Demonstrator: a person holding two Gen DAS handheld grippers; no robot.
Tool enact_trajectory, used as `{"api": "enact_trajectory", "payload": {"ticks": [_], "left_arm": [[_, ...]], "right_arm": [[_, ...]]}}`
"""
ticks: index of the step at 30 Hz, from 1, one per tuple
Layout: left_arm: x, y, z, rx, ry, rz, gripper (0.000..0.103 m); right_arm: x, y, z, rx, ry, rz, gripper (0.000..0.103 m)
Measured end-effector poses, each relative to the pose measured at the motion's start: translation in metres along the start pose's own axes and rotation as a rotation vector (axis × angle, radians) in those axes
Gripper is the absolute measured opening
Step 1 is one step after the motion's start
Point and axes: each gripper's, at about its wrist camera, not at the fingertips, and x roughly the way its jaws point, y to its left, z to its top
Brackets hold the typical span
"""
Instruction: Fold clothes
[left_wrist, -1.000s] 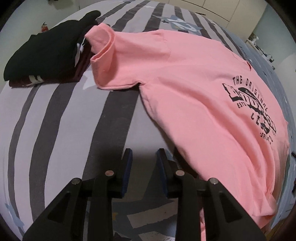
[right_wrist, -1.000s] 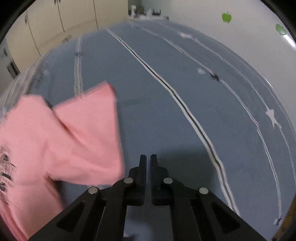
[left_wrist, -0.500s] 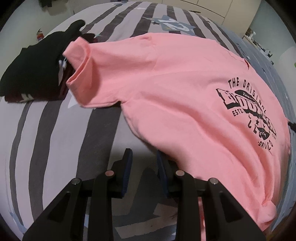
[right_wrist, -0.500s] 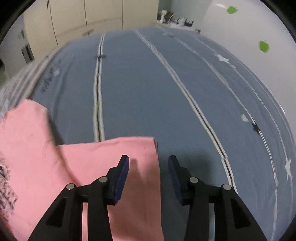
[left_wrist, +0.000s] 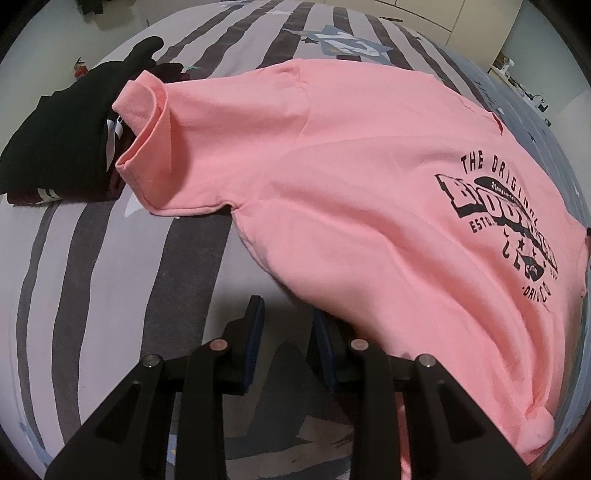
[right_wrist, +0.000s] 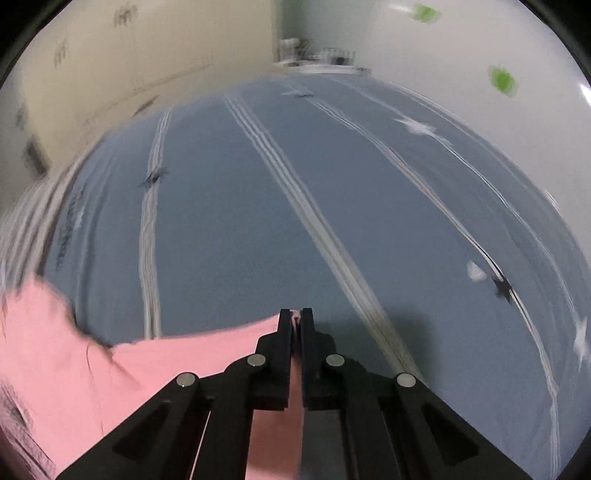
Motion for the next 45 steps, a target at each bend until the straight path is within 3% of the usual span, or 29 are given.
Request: {"api": "enact_trajectory", "payload": {"ticks": [5, 9, 12, 16, 20, 23, 26, 31, 34, 36, 38, 42, 45], "left_arm": [[0.001, -0.005, 0.0, -0.011, 0.006, -0.004, 0.025], [0.001, -0.006, -0.002, 0.0, 0.007, 0.0, 0.025], [0.001, -0.006, -0.004, -0.004, -0.002, -0.002, 0.025], [-0.001, -0.009, -0.006, -0.027, -0.027, -0.018, 0.025], [-0.001, -0.013, -0.007, -0.01, -0.034, -0.027, 0.025], [0.001, -0.01, -0.009, 0.013, -0.022, -0.003, 0.025], [-0.001, 0.007, -0.012, -0.013, -0.019, 0.018, 0.025], [-0.018, 0.044, -0.018, -0.11, -0.033, 0.103, 0.025], [-0.038, 0.053, -0.013, -0.113, -0.091, 0.078, 0.025], [-0.052, 0.048, -0.02, -0.06, -0.14, 0.067, 0.026], [-0.052, 0.039, 0.005, -0.004, -0.174, 0.065, 0.034], [-0.058, 0.012, 0.072, 0.055, -0.209, 0.062, 0.044], [-0.014, 0.021, 0.136, 0.061, -0.205, 0.096, 0.044]], "right_arm": [[0.019, -0.01, -0.021, -0.011, 0.109, -0.019, 0.008], [-0.011, -0.003, -0.019, -0.015, -0.013, -0.09, 0.015], [-0.025, 0.022, -0.017, -0.095, -0.06, -0.004, 0.017], [-0.03, 0.073, -0.028, -0.177, -0.026, 0.174, 0.017], [-0.031, 0.124, -0.063, -0.281, 0.022, 0.25, 0.018], [-0.01, 0.143, -0.09, -0.328, 0.098, 0.212, 0.022], [-0.01, 0.134, -0.104, -0.287, 0.063, 0.201, 0.022], [-0.014, 0.107, -0.095, -0.191, 0.03, 0.064, 0.022], [-0.024, 0.104, -0.084, -0.15, 0.022, 0.087, 0.023], [-0.035, 0.11, -0.082, -0.17, 0.005, 0.102, 0.027], [-0.05, 0.12, -0.092, -0.191, -0.005, 0.132, 0.036], [-0.063, 0.142, -0.105, -0.21, -0.006, 0.18, 0.037], [-0.055, 0.157, -0.107, -0.217, 0.006, 0.193, 0.037]]}}
